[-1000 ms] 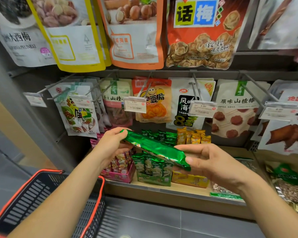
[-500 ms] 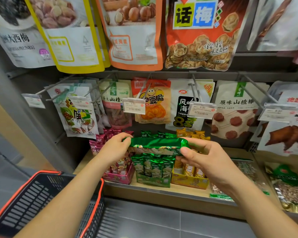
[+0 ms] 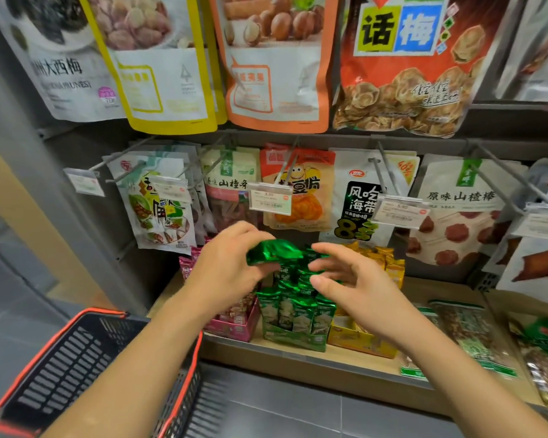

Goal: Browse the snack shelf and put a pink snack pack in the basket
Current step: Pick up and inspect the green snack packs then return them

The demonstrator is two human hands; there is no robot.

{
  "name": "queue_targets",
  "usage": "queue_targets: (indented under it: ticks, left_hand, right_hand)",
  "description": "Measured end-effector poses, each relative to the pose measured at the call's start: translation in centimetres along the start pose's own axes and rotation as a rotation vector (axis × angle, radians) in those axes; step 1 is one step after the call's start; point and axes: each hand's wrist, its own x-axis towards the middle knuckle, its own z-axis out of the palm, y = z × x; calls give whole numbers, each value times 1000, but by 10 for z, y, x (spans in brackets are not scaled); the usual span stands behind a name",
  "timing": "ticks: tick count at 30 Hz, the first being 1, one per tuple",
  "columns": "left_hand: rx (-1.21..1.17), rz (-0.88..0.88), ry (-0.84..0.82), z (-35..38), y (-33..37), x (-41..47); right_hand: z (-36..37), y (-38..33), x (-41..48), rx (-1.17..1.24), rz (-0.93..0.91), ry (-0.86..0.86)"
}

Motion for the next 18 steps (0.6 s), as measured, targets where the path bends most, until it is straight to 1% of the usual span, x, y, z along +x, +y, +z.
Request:
queue_targets:
  ticks: [4, 5, 9, 13, 16, 18]
  left_hand:
    - [-30, -196, 195, -16, -26, -2]
    - [-26, -213, 226, -18, -30, -2]
    - [-56, -183, 243, -10, -34, 2]
    - [-151, -107, 270, -1, -36, 8]
    - [-238, -58, 339, 3, -38, 11]
    - [-265, -72, 296, 8, -38, 11]
  right_hand:
    - [5, 19, 19, -318, 50, -86]
    - [9, 24, 24, -379, 45, -104]
    - [33, 42, 44, -634, -41, -176]
    - [62, 64, 56, -915, -62, -277]
    - [72, 81, 55, -1019, -66, -353]
    - [73, 88, 53, -1033, -93, -361]
